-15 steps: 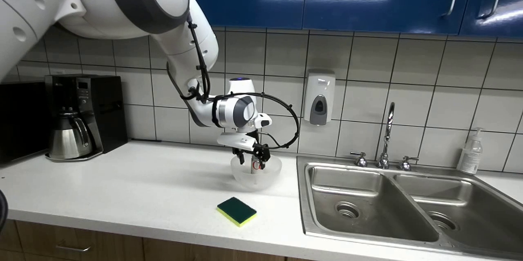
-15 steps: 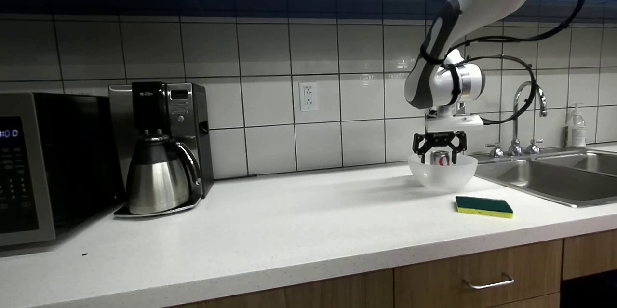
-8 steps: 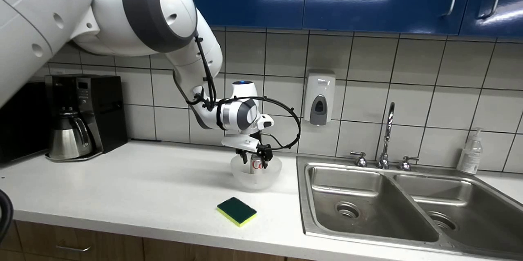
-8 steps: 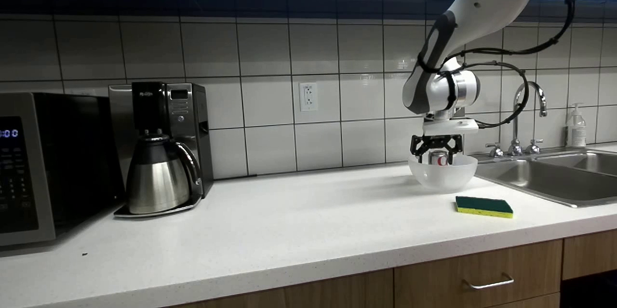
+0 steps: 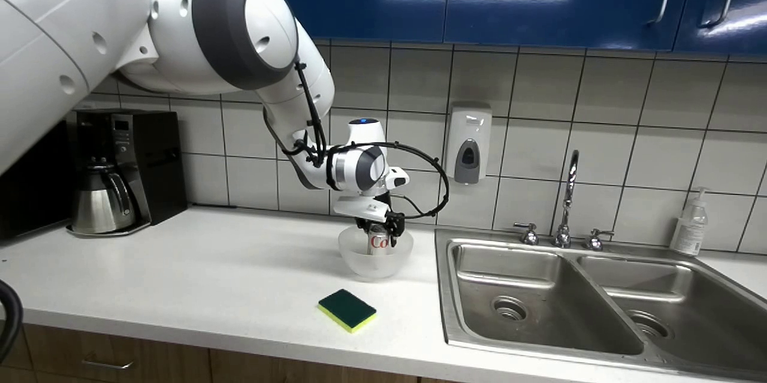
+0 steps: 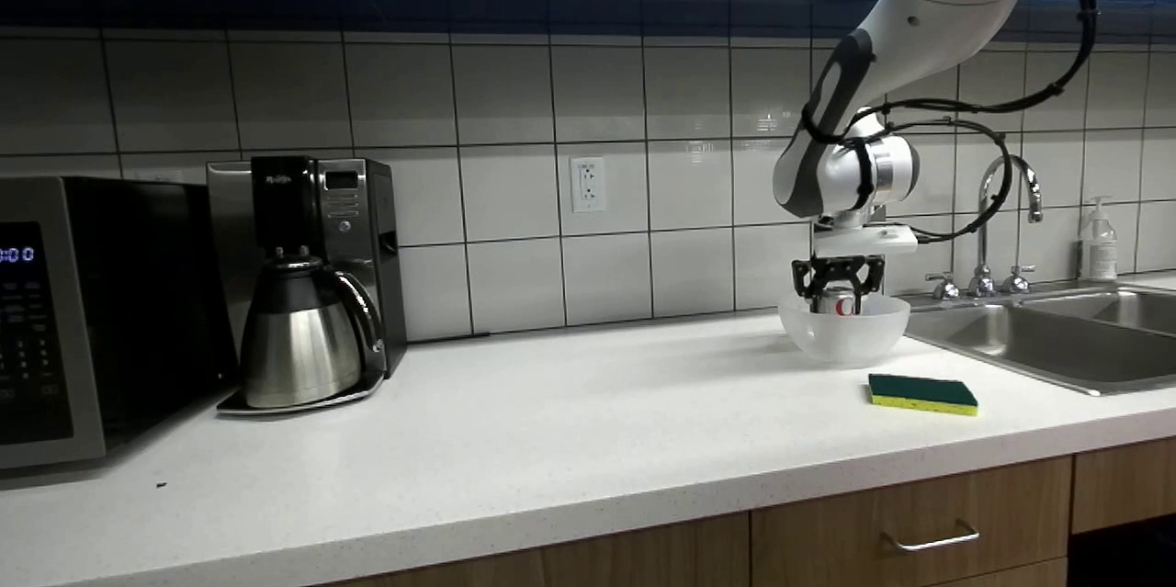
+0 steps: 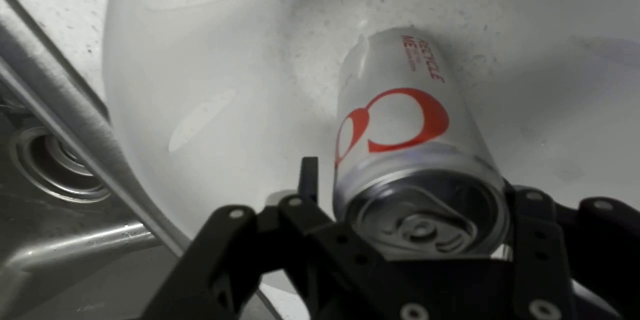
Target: Move the can of coke from the bowl to the counter top
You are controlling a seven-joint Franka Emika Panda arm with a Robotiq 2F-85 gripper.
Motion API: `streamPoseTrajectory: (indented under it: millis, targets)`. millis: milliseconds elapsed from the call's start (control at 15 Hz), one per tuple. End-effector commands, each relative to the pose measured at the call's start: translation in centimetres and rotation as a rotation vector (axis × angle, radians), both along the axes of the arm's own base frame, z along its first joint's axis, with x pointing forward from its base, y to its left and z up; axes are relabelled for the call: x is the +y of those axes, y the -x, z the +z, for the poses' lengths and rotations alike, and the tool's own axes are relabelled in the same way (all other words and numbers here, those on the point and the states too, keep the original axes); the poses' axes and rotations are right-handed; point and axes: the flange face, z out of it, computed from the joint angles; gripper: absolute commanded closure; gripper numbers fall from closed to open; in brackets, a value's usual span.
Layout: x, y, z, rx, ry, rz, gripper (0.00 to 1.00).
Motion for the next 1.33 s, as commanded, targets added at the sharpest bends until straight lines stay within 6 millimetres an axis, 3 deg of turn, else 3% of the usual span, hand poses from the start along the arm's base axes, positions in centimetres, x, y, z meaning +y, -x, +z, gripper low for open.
streamPoseTrajectory:
  millis: [0, 67, 333, 867, 1267]
  targets:
    - [-0.8, -0.8, 0.3, 0.015, -0.025, 0.012, 0.58]
    - [-1.0, -0.9, 0.3, 0.016, -0.025, 0.009, 0.63]
    - [-1.4, -1.0, 0.3, 0.037, -0.026, -0.002, 0.63]
    - [-1.3, -1.2, 2.2, 0.054, -0.031, -0.005, 0.63]
    - [0.4, -1.1, 3.6, 0.031, -0.028, 0.017, 0.63]
